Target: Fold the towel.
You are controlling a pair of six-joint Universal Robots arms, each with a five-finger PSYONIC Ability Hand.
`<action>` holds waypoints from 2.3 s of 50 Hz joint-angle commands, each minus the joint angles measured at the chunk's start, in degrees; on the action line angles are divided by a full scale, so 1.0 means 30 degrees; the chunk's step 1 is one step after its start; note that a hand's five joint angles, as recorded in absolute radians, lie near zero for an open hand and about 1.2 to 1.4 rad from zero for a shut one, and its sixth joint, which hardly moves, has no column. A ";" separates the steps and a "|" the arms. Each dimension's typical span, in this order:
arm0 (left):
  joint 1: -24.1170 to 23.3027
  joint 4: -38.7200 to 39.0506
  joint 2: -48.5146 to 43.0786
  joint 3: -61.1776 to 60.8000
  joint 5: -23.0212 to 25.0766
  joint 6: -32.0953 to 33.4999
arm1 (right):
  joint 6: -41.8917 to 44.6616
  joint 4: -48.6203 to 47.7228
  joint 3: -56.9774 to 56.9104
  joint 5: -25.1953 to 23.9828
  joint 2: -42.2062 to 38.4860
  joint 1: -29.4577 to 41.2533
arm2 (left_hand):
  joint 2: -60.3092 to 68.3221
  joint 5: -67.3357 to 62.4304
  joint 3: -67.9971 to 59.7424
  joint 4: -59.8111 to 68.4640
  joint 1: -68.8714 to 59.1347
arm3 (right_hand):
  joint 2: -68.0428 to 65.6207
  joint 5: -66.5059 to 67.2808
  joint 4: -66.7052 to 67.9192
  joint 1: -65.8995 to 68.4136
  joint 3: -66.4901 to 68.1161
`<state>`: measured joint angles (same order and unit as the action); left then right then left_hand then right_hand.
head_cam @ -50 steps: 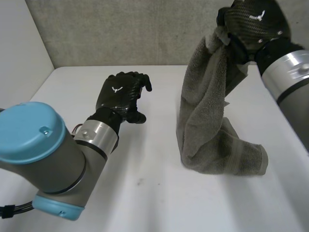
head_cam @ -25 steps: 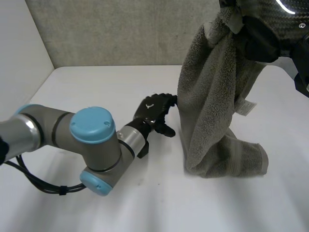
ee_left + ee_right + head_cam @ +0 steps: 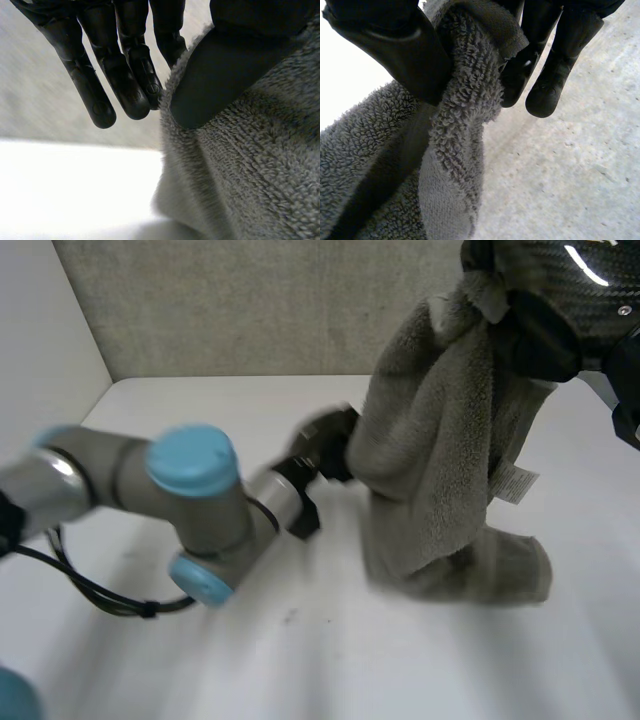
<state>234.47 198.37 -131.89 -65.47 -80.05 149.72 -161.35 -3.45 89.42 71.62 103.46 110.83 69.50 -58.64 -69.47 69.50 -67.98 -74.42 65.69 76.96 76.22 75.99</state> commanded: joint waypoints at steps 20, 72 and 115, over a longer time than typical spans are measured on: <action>0.1475 -0.1814 1.3524 -0.7700 -0.4021 1.0908 | -0.0095 0.0301 0.0660 -0.0260 -0.2901 -0.1699 | 0.3500 -0.3788 -0.3511 0.3499 -0.4007 | -0.1860 0.1436 0.1013 0.1260 0.1336; 0.0917 0.2108 0.7491 -0.6378 -0.7976 1.3227 | -0.4083 -0.5948 -0.6402 -0.2366 -1.4237 -0.1171 | 0.3500 -0.3788 -0.3511 0.3499 -0.4007 | -0.1860 0.1436 0.1013 0.1260 0.1336; -0.3069 0.2433 0.6728 -1.3040 -0.7947 1.3227 | -0.5040 0.1181 0.0573 -0.0820 -1.0991 -0.3135 | 0.3500 -0.3788 -0.3511 0.3499 -0.4007 | 1.6455 -1.6878 -1.7302 -1.7055 -1.6978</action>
<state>225.76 205.60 -112.11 -103.30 -103.95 189.35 -170.19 0.39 89.69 65.88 68.78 101.00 69.78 -59.19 -69.77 69.86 -68.52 -28.13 15.24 27.70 27.11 27.62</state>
